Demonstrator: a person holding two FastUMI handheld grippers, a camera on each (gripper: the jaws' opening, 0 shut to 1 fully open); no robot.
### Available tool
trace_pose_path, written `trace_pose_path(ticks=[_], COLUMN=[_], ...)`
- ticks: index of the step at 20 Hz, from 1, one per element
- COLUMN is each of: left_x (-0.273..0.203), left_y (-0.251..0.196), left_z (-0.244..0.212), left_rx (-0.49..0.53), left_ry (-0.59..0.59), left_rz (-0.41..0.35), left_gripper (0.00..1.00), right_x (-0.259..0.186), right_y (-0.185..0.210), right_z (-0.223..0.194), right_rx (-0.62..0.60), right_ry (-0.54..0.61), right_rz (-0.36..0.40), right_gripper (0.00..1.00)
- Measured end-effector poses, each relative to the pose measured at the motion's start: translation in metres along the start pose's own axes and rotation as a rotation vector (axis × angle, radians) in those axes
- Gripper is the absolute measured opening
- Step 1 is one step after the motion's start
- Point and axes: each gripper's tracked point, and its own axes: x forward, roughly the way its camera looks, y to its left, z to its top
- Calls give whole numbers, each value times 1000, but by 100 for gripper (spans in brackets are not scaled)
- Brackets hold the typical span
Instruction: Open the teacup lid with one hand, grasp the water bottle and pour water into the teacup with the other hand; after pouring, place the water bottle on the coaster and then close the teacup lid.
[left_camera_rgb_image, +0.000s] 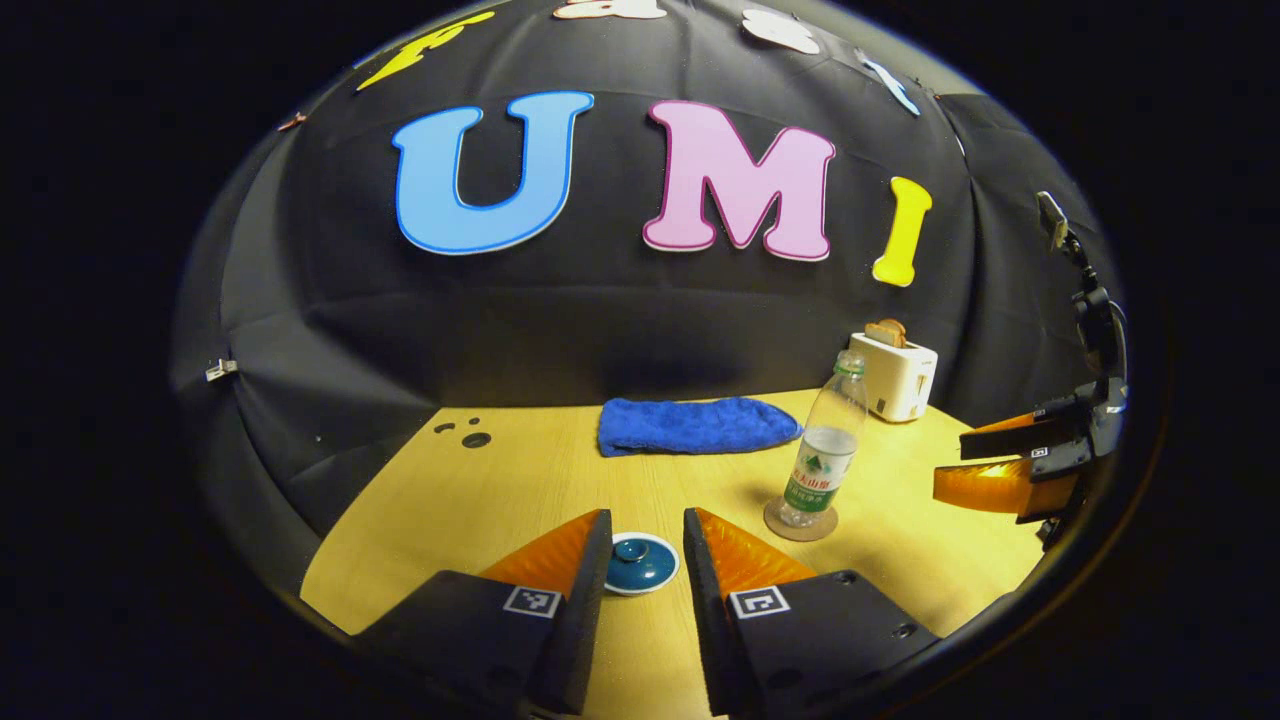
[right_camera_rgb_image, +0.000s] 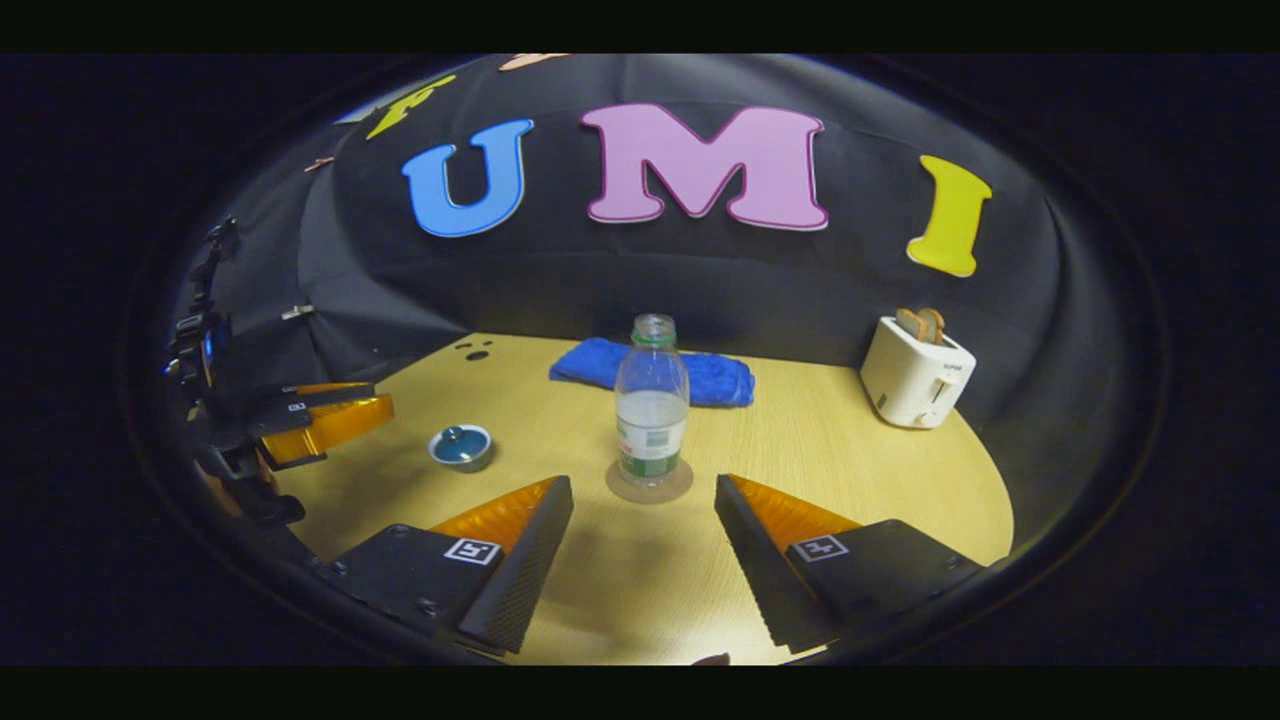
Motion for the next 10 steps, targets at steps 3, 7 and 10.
trace_pose_path(ticks=[3, 7, 10], left_x=[-20, -39, -51], left_y=[3, 5, 0], left_z=[28, 51, 58], left_rx=[-22, 2, 7], left_ry=[-31, -62, -67], left_rz=[10, 15, 3], left_gripper=[47, 47, 47], right_x=[-16, -34, -44], right_y=[5, 7, 8], right_z=[27, 56, 66], right_rx=[-17, -6, -5], right_ry=[-43, -95, -115], right_rz=[9, 2, -9], right_gripper=[89, 89, 89])
